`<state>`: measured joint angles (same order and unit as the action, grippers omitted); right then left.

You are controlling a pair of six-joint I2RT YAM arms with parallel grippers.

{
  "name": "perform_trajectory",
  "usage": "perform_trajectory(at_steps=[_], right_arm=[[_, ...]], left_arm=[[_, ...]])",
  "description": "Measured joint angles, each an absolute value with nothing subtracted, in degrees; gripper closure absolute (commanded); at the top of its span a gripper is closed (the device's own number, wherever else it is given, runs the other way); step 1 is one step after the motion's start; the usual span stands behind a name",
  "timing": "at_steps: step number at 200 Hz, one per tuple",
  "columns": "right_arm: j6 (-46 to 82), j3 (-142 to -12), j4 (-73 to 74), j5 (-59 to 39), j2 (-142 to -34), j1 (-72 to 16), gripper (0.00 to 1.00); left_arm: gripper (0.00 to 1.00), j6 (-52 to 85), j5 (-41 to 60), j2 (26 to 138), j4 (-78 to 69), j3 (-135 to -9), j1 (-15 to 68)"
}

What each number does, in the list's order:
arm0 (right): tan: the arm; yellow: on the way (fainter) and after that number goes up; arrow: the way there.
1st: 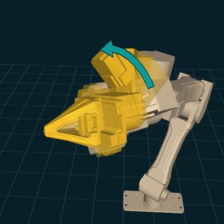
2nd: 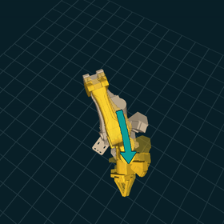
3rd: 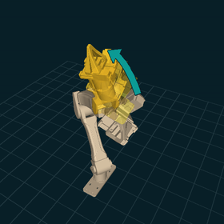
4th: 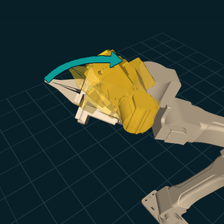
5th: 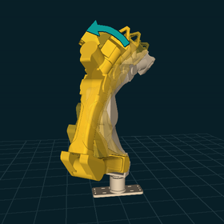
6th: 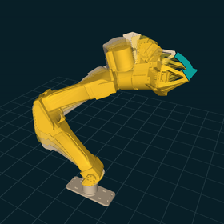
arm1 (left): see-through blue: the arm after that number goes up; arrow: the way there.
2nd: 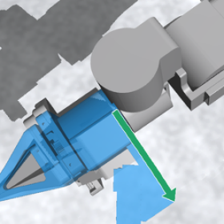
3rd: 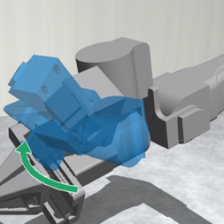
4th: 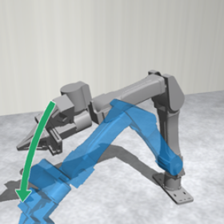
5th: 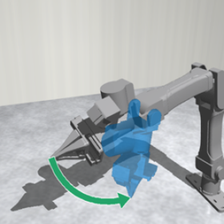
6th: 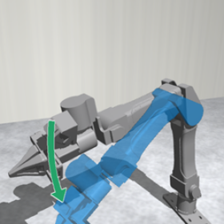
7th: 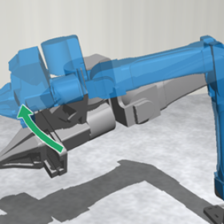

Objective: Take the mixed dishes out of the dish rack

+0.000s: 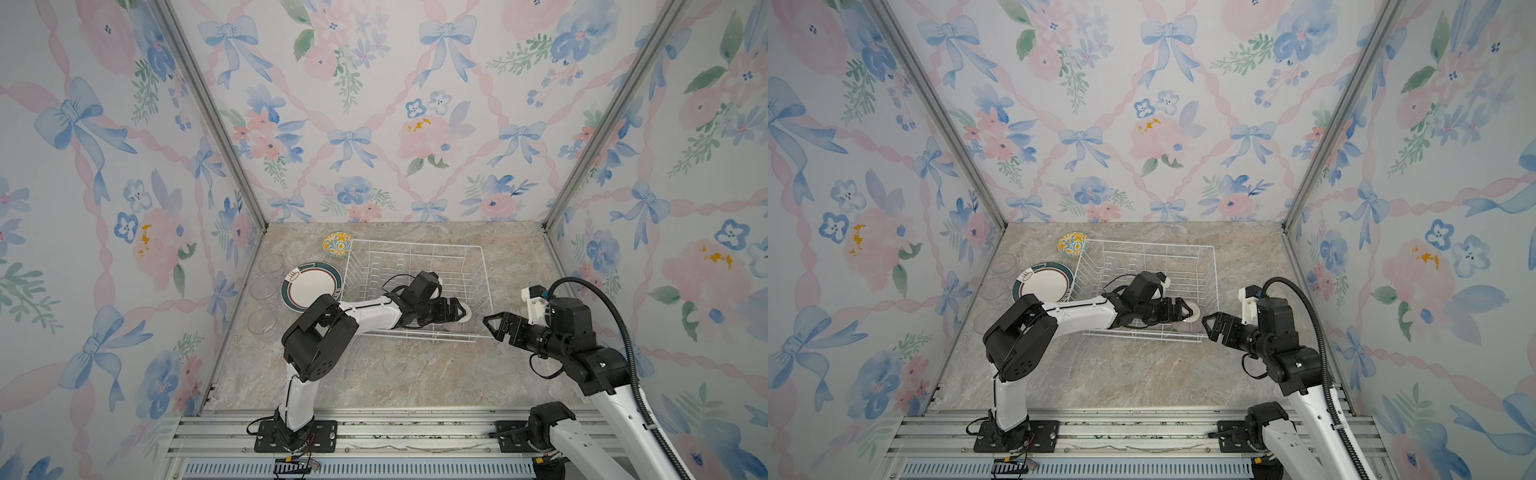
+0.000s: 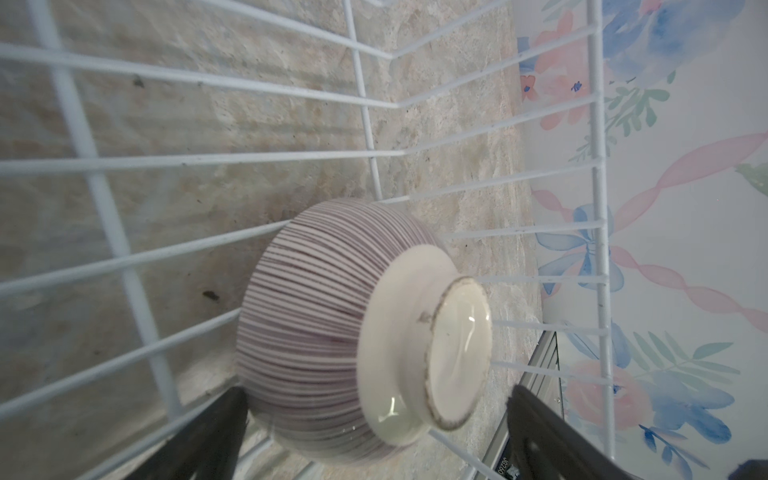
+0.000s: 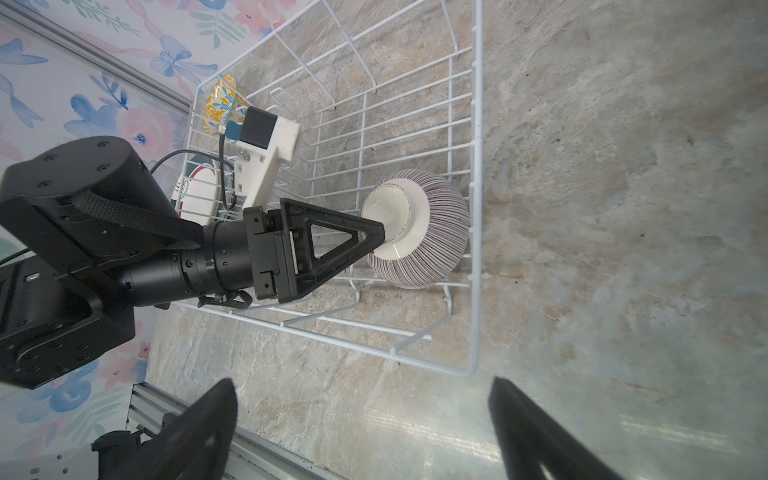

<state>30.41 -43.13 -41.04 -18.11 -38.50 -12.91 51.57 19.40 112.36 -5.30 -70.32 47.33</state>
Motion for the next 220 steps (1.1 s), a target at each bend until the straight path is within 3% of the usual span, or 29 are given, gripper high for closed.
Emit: perform_trajectory(at_steps=[155, 220], right_arm=[[29.0, -43.1, -42.9, -17.5, -37.4, -12.0, 0.04], [28.7, -43.1, -42.9, -17.5, -38.0, -11.3, 0.03]], left_arm=[[0.02, 50.2, 12.2, 113.3, -3.0, -72.3, 48.0], [0.02, 50.2, 14.5, 116.1, -2.3, -75.9, 48.2]])
